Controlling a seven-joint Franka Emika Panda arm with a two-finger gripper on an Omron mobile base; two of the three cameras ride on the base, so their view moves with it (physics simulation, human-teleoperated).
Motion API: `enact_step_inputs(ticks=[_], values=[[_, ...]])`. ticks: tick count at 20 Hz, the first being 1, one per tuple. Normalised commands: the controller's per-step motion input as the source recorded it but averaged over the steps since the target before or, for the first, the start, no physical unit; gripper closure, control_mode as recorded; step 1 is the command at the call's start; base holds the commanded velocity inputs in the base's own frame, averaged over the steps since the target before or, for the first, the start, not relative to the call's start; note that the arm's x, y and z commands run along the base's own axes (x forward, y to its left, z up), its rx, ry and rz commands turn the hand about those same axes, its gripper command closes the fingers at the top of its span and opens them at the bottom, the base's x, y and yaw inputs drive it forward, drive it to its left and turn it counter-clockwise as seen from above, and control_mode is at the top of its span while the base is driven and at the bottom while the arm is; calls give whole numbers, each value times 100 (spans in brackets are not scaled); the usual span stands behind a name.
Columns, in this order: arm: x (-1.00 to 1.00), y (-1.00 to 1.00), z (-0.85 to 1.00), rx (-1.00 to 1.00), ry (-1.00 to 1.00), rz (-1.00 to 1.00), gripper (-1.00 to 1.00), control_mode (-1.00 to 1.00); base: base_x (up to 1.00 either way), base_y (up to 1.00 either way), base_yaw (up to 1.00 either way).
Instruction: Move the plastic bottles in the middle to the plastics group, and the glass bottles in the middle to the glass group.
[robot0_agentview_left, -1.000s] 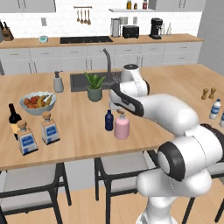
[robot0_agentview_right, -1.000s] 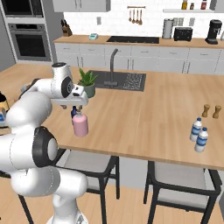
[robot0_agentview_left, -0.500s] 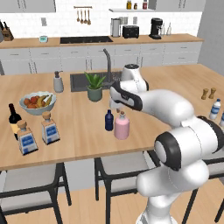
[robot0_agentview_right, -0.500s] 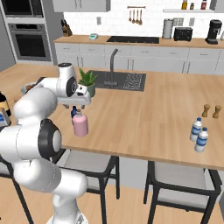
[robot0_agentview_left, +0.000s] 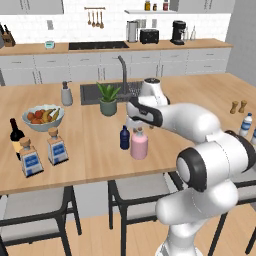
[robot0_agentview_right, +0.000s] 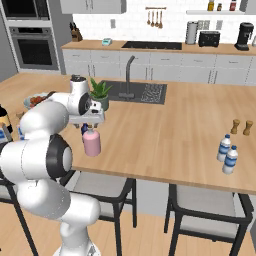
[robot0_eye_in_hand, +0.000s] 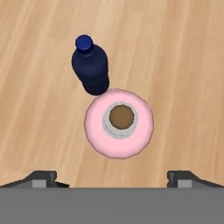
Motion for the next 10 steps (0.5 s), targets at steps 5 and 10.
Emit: enact_step_inputs(ticks=[5, 10], values=[[14, 0, -24, 0, 0, 8, -100, -100, 0, 0, 0], [17, 0, -16, 0, -1, 5, -100, -100, 0, 0, 0]])
